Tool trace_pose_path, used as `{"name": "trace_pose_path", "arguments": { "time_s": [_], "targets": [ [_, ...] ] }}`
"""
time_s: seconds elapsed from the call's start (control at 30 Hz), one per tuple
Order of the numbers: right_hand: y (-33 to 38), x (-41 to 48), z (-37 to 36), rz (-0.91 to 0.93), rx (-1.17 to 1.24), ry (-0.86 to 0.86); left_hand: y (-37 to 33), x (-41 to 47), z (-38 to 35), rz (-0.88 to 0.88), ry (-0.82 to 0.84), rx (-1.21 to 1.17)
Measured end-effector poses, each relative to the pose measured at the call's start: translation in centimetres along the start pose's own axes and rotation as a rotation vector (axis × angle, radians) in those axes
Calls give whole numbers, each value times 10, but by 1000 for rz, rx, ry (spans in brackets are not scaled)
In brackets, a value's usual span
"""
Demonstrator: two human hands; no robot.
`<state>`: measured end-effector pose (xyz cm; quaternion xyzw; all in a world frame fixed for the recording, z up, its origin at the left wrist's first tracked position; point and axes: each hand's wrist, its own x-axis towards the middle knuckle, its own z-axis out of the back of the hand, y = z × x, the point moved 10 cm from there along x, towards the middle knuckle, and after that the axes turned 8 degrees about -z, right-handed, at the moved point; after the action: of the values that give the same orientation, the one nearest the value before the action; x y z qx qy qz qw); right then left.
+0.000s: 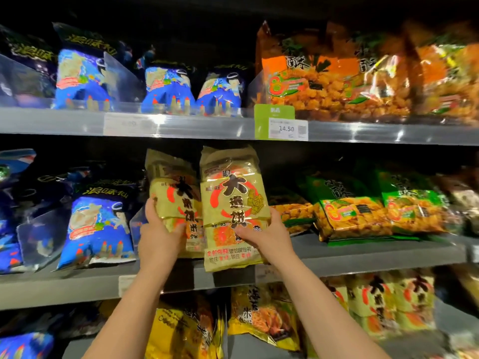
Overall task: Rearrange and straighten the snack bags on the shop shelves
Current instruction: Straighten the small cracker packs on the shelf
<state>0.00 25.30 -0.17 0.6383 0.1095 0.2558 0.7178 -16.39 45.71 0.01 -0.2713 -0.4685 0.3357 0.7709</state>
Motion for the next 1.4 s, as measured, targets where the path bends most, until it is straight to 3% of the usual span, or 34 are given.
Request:
{"name": "trace_pose_path", "arguments": {
  "time_s": [0.2,0.4,0.67,1.0,1.4],
  "targets": [
    [-29,-26,47,-62,161,83,-42,-50,30,-70,-44,-37],
    [-82,-57,127,-150,223,142,-74,-154,20,-23,-73,-238],
    [-149,-89,268,-209,183,82,-114,-280,-90,113,17,-438],
    [-229,-109,375,-282,124,7,-160,-357,-206,102,195,-387],
    [-352,-84,445,-521,192,-118,-93,-423,-385,554,511,-528]
  ]
}}
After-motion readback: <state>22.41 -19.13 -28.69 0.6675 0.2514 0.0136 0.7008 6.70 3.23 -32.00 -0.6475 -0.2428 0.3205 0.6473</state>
